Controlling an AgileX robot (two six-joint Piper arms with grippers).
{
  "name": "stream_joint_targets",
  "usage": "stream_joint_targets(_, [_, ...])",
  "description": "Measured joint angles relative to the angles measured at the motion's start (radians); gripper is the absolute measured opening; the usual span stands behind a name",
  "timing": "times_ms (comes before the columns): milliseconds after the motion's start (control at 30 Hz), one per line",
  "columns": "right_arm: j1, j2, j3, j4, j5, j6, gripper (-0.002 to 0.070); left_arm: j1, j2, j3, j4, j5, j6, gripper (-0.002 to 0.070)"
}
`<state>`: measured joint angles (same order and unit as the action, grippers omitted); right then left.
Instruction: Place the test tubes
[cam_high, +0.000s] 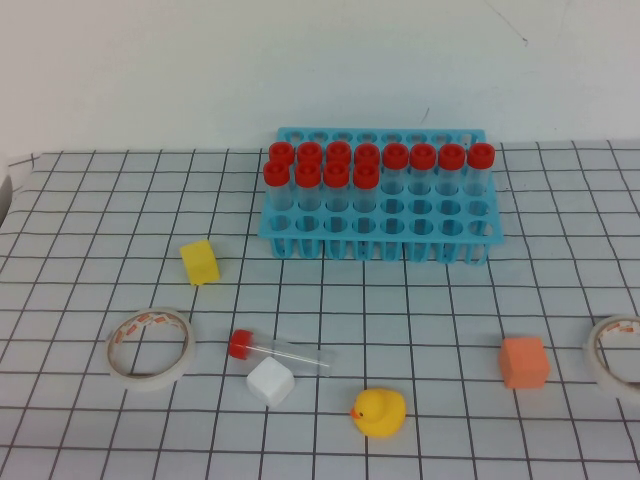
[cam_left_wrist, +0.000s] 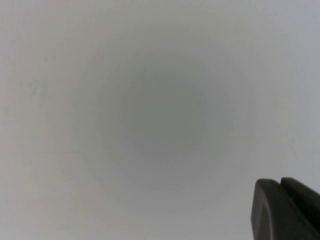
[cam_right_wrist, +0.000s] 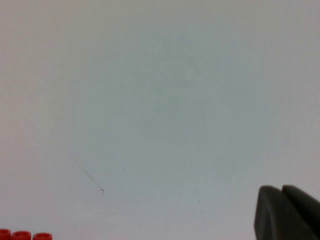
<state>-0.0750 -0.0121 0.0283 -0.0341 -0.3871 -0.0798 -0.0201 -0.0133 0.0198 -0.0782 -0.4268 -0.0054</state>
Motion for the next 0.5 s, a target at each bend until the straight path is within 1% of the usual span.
stream_joint_targets(67, [0.0,0.0,-0.012,0.004,0.008,0.002,-0.0001,0.0,0.0,-0.015,0.003,0.053,0.005,-0.0001])
stream_joint_targets(167, [0.0,0.0,-0.079,0.004,0.088,-0.001,-0.0001,0.0,0.0,-0.108,0.004,0.205,0.05,-0.0001])
stream_joint_targets(333, [0.0,0.03,-0.291,-0.004,0.293,-0.007,-0.0001,0.0,0.107,-0.314,0.007,0.414,0.182,-0.0001])
stream_joint_targets(500, [0.0,0.176,-0.488,-0.006,0.547,-0.011,-0.0001,0.0,0.261,-0.455,0.009,0.561,0.214,-0.0001])
